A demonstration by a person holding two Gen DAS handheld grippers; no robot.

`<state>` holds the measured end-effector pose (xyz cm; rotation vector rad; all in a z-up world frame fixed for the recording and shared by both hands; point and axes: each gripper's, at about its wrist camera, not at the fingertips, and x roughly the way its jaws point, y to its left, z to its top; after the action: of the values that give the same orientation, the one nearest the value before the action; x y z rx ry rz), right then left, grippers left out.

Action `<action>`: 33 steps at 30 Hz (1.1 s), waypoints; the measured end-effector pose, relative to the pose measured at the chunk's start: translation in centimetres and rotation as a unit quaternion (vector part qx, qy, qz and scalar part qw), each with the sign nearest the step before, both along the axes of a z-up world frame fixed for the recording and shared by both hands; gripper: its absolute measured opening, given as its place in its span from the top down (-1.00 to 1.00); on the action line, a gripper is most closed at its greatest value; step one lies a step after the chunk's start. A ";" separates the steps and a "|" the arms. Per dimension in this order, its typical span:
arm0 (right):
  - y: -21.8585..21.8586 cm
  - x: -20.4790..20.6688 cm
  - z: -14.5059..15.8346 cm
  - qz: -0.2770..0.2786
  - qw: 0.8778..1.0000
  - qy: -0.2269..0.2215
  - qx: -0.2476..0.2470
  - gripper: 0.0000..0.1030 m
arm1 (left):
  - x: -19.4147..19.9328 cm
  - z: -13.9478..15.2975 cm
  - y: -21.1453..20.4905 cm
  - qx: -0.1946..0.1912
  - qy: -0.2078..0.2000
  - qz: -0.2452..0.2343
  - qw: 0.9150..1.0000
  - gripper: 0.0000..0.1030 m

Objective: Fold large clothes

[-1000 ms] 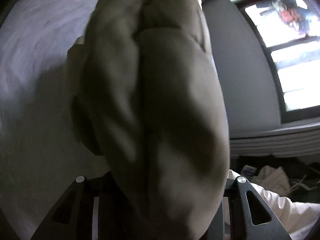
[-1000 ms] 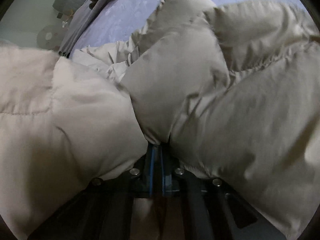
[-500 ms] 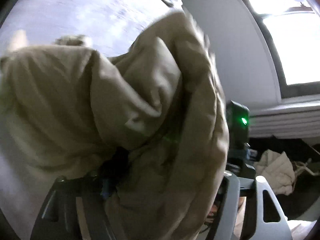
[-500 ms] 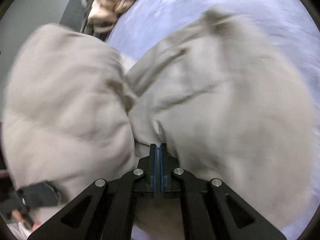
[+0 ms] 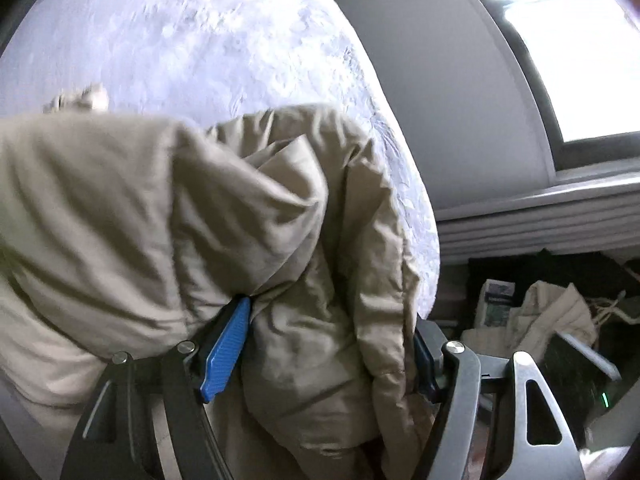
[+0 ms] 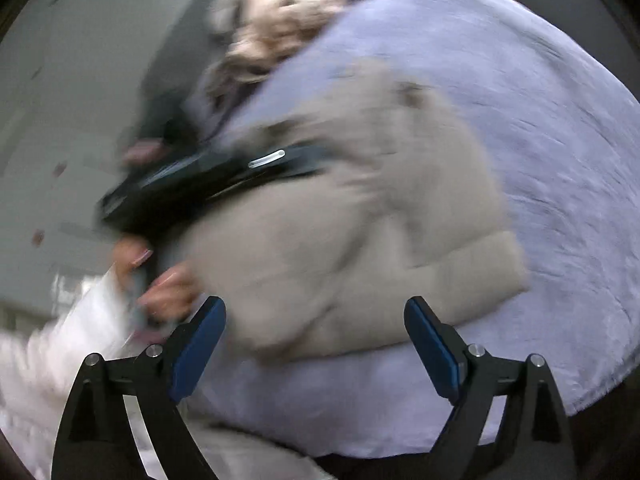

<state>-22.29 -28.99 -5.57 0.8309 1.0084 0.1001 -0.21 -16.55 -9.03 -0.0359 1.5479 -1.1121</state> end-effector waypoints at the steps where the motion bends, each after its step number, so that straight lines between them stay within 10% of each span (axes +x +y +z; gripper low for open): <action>1: 1.5 0.5 0.4 0.020 1.000 0.001 -0.013 -0.80 | 0.1 0.2 -2.1 -0.003 -0.011 0.001 1.000 -0.39; 9: 1.5 3.7 -0.6 -0.040 0.984 0.057 -0.166 -0.73 | 3.3 5.3 3.2 0.022 -0.191 0.108 0.975 -0.39; 10: 0.8 3.8 -0.7 -0.052 0.983 0.060 -0.166 -0.53 | 3.9 4.9 3.8 0.035 -0.196 0.121 0.972 -0.39; 12: -1.4 3.8 -1.4 -0.080 0.983 0.071 -0.148 0.53 | 5.6 2.8 5.4 0.081 -0.199 0.154 0.964 -0.39; 14: -2.6 4.0 -1.7 -0.094 0.985 0.072 -0.125 0.75 | 6.4 1.1 5.6 0.092 -0.186 0.173 0.963 -0.39; 21: -4.3 1.4 -2.5 -0.106 0.973 0.084 -0.186 0.77 | 5.6 -0.9 -0.1 0.099 -0.232 0.135 0.958 -0.39; 33: -9.1 -0.4 -8.6 -0.113 0.971 0.150 -0.148 0.68 | 3.1 -3.1 -6.7 0.102 -0.248 0.091 0.959 -0.46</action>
<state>-22.68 -38.06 -14.22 0.6919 1.1692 -0.3724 2.89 -23.29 -12.09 0.2218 1.1696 -0.7370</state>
